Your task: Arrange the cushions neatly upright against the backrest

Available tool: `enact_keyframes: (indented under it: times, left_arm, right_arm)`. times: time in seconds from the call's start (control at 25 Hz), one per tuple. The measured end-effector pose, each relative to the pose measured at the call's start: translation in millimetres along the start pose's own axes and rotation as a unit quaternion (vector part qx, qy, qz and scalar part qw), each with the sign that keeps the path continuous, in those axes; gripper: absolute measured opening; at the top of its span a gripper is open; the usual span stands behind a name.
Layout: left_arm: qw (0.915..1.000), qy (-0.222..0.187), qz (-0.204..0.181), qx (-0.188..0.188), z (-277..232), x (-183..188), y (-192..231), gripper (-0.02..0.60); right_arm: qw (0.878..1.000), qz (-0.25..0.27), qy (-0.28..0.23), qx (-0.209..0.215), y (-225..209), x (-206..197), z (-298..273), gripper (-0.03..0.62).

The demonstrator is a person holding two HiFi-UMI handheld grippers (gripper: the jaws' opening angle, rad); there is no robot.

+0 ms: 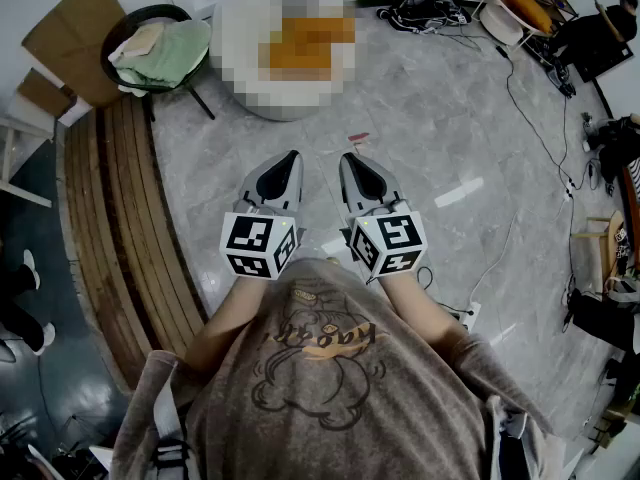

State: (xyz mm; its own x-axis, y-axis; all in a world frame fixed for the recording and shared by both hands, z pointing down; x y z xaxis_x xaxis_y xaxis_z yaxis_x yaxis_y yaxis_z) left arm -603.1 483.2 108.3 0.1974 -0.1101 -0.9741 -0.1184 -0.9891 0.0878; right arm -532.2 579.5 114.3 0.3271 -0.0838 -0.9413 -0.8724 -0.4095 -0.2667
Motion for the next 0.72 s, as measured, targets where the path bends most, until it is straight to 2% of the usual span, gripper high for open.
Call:
enact_keyframes:
  times: [0.44, 0.72]
  left_arm:
    - [1.0, 0.003, 0.001, 0.009, -5.9, 2.6, -7.4, 0.005]
    - [0.9996, 0.0, 0.008, 0.027, -19.7, -1.6, -15.9, 0.005]
  right_arm:
    - [0.999, -0.017, -0.01, 0.033, -17.3, 8.2, 13.7, 0.023]
    - [0.999, -0.016, -0.004, 0.047, -48.6, 11.1, 26.7, 0.023]
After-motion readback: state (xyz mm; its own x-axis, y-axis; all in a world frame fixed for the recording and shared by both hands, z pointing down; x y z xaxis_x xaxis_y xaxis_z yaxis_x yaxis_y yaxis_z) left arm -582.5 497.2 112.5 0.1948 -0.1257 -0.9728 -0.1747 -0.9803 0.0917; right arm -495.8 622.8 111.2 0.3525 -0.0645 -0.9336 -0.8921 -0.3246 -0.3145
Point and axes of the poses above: the fingertips, and each gripper's own axes: z backward along the fingers, y to its left, x out of its top, the point moved 4 cm from there along z, backward along the fingers, and after that the axes turned 6 degrees about -z, right-handed, at the moved point
